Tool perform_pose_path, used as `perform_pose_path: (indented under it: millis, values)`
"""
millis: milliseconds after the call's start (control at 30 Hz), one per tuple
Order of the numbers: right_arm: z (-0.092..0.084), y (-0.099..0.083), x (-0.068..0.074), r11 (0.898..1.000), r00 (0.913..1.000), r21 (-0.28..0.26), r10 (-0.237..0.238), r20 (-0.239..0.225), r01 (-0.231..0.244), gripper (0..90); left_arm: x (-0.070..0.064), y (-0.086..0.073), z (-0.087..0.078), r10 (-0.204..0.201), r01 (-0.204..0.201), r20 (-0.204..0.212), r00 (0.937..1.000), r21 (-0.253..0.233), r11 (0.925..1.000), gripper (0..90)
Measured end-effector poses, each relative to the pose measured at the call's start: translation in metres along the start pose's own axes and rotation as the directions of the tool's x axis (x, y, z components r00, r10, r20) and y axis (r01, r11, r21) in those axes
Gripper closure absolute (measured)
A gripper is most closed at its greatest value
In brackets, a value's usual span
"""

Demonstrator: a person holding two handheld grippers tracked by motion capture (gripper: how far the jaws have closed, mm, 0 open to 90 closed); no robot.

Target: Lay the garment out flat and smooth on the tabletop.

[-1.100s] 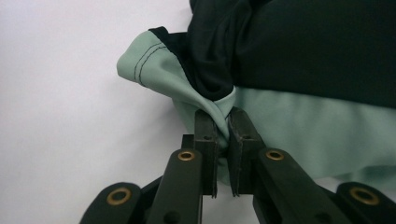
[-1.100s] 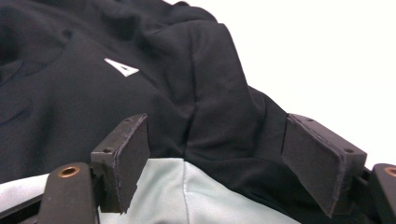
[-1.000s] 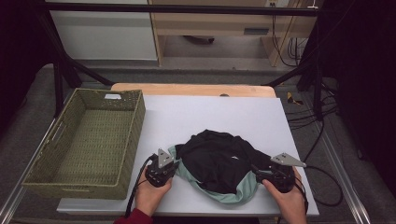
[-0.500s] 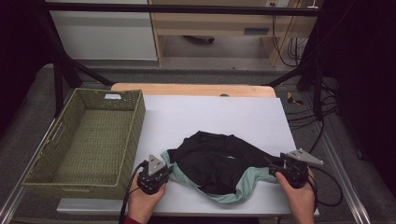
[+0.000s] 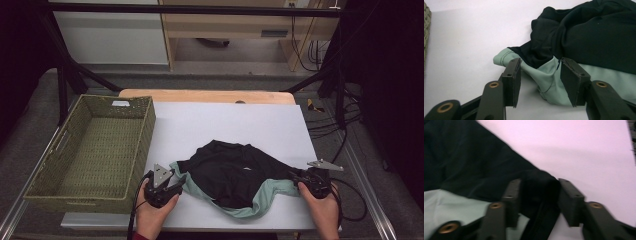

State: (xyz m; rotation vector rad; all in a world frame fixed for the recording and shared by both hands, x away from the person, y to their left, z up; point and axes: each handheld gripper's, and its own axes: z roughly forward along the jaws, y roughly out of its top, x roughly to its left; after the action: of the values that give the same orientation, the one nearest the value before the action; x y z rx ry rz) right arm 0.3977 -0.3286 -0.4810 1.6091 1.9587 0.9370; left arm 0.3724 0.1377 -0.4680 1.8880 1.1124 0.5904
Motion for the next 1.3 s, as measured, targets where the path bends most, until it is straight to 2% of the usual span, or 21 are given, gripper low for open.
perform_pose_path:
  millis: [67, 133, 233, 300, 367, 500, 567, 633, 700, 767, 833, 900, 933, 1033, 1100, 1133, 1200, 1300]
  values:
    - [0.0, -0.001, 0.004, 1.0, 0.9995, 0.0, -0.03, 0.004, 0.03, 71.4, 0.0, 0.0, 0.001, 0.002, -0.002, 0.0, 1.0, 0.002, 1.0, 49.9]
    - [0.0, 0.0, 0.006, 0.999, 0.9983, 0.003, -0.054, -0.019, 0.054, 82.4, 0.0, 0.0, 0.001, 0.004, -0.004, -0.002, 1.0, 0.002, 1.0, 49.3]
    - [-0.002, 0.001, 0.005, 0.998, 0.9977, 0.006, -0.067, -0.011, 0.067, 86.8, 0.001, 0.001, 0.001, 0.002, -0.002, -0.003, 1.0, -0.001, 1.0, 48.9]
    - [-0.007, 0.001, -0.001, 0.999, 0.9988, -0.018, -0.046, 0.019, 0.046, 87.1, 0.001, 0.001, 0.001, 0.002, -0.002, -0.004, 1.0, -0.001, 1.0, 48.8]
    - [-0.015, 0.0, -0.009, 0.999, 0.9993, -0.053, 0.0, 0.037, 0.002, 87.3, 0.001, 0.001, 0.001, 0.0, 0.0, -0.005, 1.0, 0.001, 1.0, 48.4]
    - [-0.025, -0.003, -0.021, 0.994, 0.9947, -0.089, 0.063, 0.081, -0.056, 87.4, 0.001, 0.001, 0.001, 0.008, -0.008, -0.008, 0.9999, 0.002, 1.0, 47.9]
    - [-0.028, -0.004, -0.025, 0.993, 0.9924, -0.095, 0.084, 0.091, -0.075, 87.3, 0.001, 0.001, 0.002, 0.011, -0.011, -0.008, 0.9999, 0.003, 0.9999, 47.9]
    - [-0.027, -0.004, -0.025, 0.991, 0.9921, -0.1, 0.098, 0.079, -0.09, 86.9, 0.002, 0.001, 0.004, 0.014, -0.014, -0.01, 0.9998, 0.006, 0.9999, 47.9]
    - [-0.027, -0.004, -0.022, 0.99, 0.9951, -0.119, 0.082, 0.056, -0.075, 81.9, 0.002, 0.001, 0.004, 0.007, -0.007, -0.009, 0.9999, 0.006, 1.0, 47.7]
    - [-0.026, -0.003, -0.018, 0.99, 0.9956, -0.126, 0.076, 0.054, -0.069, 69.5, 0.002, 0.001, 0.004, 0.009, -0.009, -0.008, 0.9999, 0.002, 1.0, 47.2]
    - [-0.027, -0.002, -0.013, 0.989, 0.9958, -0.141, 0.062, 0.068, -0.051, 59.0, 0.001, 0.002, 0.004, 0.011, -0.011, 0.0, 0.9999, -0.011, 0.9999, 47.1]
    - [-0.03, -0.002, -0.009, 0.985, 0.9959, -0.166, 0.052, 0.074, -0.039, 52.3, -0.002, 0.002, 0.005, 0.02, -0.02, 0.004, 0.9998, -0.011, 0.9997, 47.1]
    - [-0.032, -0.001, -0.007, 0.983, 0.9963, -0.178, 0.055, 0.066, -0.042, 50.3, -0.003, 0.002, 0.006, 0.025, -0.025, 0.009, 0.9996, -0.011, 0.9996, 47.1]
    - [-0.033, 0.001, 0.0, 0.981, 0.9993, -0.193, 0.022, 0.029, -0.016, 46.7, -0.005, 0.004, 0.011, 0.03, -0.03, 0.028, 0.9992, 0.001, 0.9996, 47.4]
    - [-0.029, 0.001, 0.005, 0.985, 0.9999, -0.175, 0.0, -0.011, -0.002, 44.5, -0.007, 0.005, 0.016, 0.041, -0.041, 0.038, 0.9984, 0.005, 0.9991, 49.5]
    - [-0.026, 0.001, 0.008, 0.987, 0.9997, -0.161, -0.007, -0.025, 0.003, 44.0, -0.008, 0.005, 0.019, 0.053, -0.053, 0.031, 0.9981, 0.016, 0.9985, 51.1]
    - [-0.022, 0.001, 0.013, 0.99, 0.9987, -0.141, -0.016, -0.048, 0.009, 43.8, -0.007, 0.005, 0.024, 0.061, -0.061, 0.025, 0.9979, 0.03, 0.9977, 56.5]
    - [-0.019, 0.001, 0.019, 0.991, 0.9967, -0.129, -0.045, -0.067, 0.036, 43.9, -0.005, 0.003, 0.032, 0.058, -0.061, 0.041, 0.9974, 0.063, 0.9962, 66.3]
